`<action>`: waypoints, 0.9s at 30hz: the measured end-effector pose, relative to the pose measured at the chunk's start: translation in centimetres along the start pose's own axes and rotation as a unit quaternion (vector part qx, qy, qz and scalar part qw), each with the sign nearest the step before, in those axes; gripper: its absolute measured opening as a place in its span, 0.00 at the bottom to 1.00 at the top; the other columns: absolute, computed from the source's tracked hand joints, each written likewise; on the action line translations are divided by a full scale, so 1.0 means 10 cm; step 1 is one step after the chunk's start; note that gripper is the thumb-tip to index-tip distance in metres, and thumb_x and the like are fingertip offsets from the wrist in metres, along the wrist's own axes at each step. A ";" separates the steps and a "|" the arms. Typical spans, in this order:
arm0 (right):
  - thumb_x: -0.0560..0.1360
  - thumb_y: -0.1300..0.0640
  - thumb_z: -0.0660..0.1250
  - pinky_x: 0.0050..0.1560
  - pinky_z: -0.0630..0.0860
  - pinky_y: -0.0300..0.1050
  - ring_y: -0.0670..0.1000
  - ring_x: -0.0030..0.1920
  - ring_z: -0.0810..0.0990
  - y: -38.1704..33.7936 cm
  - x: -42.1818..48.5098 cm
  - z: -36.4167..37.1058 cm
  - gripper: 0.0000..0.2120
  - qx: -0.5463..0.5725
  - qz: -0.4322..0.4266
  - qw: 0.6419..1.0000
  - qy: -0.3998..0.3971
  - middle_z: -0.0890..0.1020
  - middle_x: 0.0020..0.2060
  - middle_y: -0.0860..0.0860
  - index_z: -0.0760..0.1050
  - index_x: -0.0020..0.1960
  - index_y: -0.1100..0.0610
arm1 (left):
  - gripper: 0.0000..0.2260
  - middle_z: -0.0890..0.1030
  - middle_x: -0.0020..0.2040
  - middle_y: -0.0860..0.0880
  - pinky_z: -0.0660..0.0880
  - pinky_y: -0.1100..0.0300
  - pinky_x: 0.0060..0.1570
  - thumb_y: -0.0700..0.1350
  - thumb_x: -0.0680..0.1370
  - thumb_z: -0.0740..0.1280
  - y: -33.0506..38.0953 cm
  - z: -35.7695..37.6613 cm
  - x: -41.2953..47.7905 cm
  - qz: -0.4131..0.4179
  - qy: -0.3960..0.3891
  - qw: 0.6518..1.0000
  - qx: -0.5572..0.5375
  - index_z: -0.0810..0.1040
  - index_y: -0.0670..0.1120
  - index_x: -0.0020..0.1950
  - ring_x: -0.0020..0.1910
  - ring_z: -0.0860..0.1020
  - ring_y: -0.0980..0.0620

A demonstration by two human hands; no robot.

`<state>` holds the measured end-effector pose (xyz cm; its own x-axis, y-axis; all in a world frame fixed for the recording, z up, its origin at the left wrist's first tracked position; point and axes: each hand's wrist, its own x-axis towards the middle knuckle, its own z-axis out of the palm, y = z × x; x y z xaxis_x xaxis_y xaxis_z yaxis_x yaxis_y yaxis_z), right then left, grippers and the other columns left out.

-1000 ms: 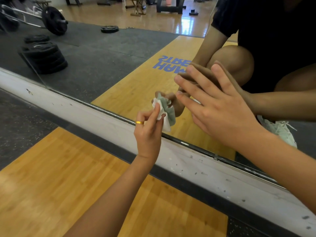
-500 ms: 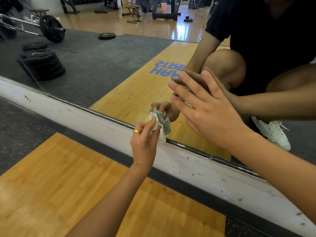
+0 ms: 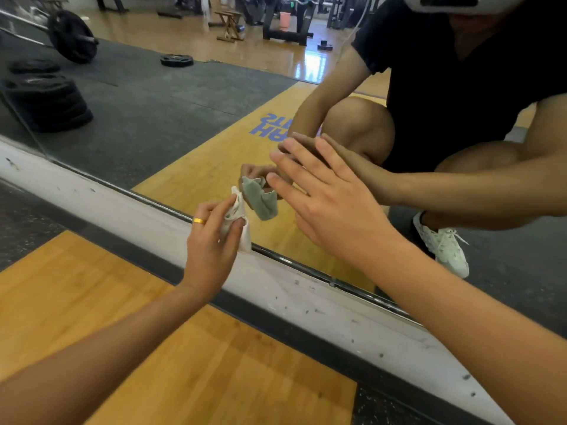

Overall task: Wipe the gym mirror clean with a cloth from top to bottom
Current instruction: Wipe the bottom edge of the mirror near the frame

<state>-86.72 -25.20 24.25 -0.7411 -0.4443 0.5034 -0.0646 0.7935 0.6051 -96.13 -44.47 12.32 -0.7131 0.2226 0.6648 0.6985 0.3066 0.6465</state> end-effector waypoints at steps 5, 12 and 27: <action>0.82 0.60 0.52 0.81 0.49 0.59 0.62 0.80 0.63 0.05 -0.08 -0.01 0.23 0.002 -0.004 1.000 0.018 0.68 0.78 0.59 0.73 0.74 0.59 | 0.18 0.71 0.61 0.52 0.65 0.79 0.52 0.42 0.83 0.67 0.20 -0.15 0.20 -0.020 -0.076 0.996 0.044 0.73 0.47 0.74 0.53 0.70 0.62; 0.81 0.58 0.53 0.81 0.51 0.58 0.62 0.80 0.63 0.05 -0.05 -0.05 0.23 0.050 0.005 0.998 0.022 0.68 0.78 0.58 0.75 0.72 0.59 | 0.15 0.74 0.65 0.45 0.65 0.80 0.53 0.40 0.83 0.65 0.53 0.54 0.00 -0.219 0.175 0.959 -0.034 0.74 0.41 0.70 0.55 0.69 0.64; 0.77 0.54 0.53 0.80 0.42 0.60 0.63 0.82 0.56 0.03 -0.06 -0.07 0.25 0.013 -0.018 0.998 -0.051 0.66 0.79 0.56 0.77 0.69 0.58 | 0.19 0.71 0.53 0.48 0.75 0.68 0.53 0.38 0.81 0.70 0.49 1.09 -0.58 -0.210 0.259 0.927 -0.172 0.76 0.43 0.72 0.49 0.77 0.51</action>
<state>-85.81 -25.00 24.52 -0.8021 -0.4296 0.4149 -0.1088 0.7882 0.6057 -89.20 -34.19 7.55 -0.8641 -0.3513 0.3606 0.4077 -0.0682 0.9106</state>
